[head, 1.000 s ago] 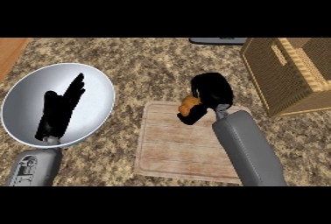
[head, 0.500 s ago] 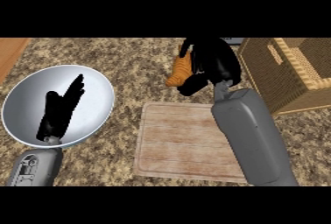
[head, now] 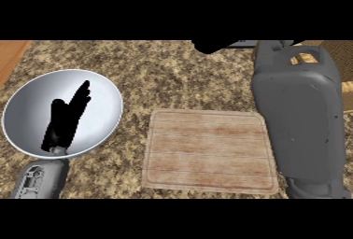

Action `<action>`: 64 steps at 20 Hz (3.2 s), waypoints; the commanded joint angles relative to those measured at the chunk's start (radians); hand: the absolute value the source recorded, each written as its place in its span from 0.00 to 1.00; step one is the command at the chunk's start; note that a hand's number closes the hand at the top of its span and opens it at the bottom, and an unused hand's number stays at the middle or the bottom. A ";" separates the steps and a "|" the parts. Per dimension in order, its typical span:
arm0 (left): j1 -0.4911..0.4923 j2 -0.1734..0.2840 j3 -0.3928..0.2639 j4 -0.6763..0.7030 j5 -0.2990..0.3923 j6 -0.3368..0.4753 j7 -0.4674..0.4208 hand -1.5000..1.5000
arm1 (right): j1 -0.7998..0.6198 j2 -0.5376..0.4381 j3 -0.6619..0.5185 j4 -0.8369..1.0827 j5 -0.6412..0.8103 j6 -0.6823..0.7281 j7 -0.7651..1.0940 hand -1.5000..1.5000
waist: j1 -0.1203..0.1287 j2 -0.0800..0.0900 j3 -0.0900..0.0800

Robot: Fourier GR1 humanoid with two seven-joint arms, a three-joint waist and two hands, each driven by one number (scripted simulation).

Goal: Pick the croissant from the cutting board and place it in the basket

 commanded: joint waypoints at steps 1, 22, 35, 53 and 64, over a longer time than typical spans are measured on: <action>0.037 -0.021 -0.013 -0.001 -0.006 0.005 -0.042 0.50 | -0.128 -0.043 -0.077 0.059 -0.023 0.020 0.060 1.00 | 0.004 0.005 -0.005; -0.014 0.010 0.016 0.024 0.014 -0.027 0.000 0.50 | -0.156 -0.531 -0.042 0.567 0.198 0.127 -0.222 1.00 | 0.008 0.014 -0.005; 0.041 -0.018 -0.009 -0.033 0.003 -0.020 -0.004 0.50 | -0.119 -0.672 -0.142 0.830 0.161 0.046 -0.579 1.00 | 0.017 0.011 -0.004; -0.021 -0.003 0.003 0.029 -0.004 -0.033 -0.016 0.50 | -0.053 -0.609 -0.309 1.092 0.051 -0.189 -0.732 0.00 | 0.023 0.018 -0.004; 0.013 -0.047 -0.018 -0.036 -0.008 -0.003 0.052 0.50 | -0.018 -0.714 -0.475 1.028 -0.085 -0.370 -0.756 0.00 | 0.004 0.006 -0.004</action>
